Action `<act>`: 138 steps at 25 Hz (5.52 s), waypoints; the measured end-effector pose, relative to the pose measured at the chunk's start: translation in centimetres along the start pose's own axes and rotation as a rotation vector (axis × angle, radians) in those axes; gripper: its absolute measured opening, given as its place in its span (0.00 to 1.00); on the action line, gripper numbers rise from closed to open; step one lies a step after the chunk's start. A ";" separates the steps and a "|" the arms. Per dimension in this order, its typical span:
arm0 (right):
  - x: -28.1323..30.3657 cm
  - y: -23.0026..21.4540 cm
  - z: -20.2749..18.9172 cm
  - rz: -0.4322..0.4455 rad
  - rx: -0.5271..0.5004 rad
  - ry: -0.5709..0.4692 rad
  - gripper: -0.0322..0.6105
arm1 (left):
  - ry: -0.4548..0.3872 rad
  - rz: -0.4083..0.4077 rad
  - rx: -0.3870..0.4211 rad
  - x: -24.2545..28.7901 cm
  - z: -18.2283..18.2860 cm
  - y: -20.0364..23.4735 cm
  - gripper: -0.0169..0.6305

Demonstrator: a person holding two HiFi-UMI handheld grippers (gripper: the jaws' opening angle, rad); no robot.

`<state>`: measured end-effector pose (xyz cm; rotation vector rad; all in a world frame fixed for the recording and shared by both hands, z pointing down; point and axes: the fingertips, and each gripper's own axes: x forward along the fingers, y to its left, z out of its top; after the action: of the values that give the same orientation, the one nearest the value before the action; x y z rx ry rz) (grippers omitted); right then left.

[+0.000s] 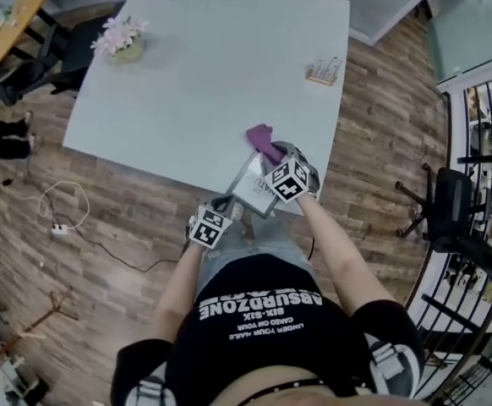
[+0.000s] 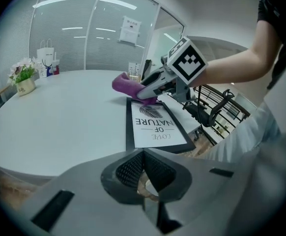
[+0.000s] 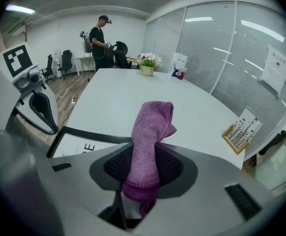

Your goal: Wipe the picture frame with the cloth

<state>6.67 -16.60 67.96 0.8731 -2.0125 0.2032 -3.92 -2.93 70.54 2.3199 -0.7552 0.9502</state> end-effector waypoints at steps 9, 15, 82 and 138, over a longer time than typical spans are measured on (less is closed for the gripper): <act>2.0 0.3 -0.8 -0.010 -0.096 0.053 0.27 | 0.020 0.067 -0.058 0.2 -1.1 1.6 0.05; 2.1 1.0 -0.7 0.011 -0.118 0.052 0.26 | 0.015 0.095 -0.092 0.2 -1.1 1.6 0.05; -2.9 15.3 -3.5 0.406 -0.113 0.060 0.27 | 0.023 0.139 -0.085 0.3 -1.5 1.2 0.05; -1.7 2.3 -5.8 0.186 0.022 0.082 0.28 | 0.040 0.155 -0.052 0.2 -0.4 1.5 0.05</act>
<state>9.74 -11.40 70.37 0.6795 -2.0173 0.3611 -4.95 -3.85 71.31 2.2163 -0.9431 1.0272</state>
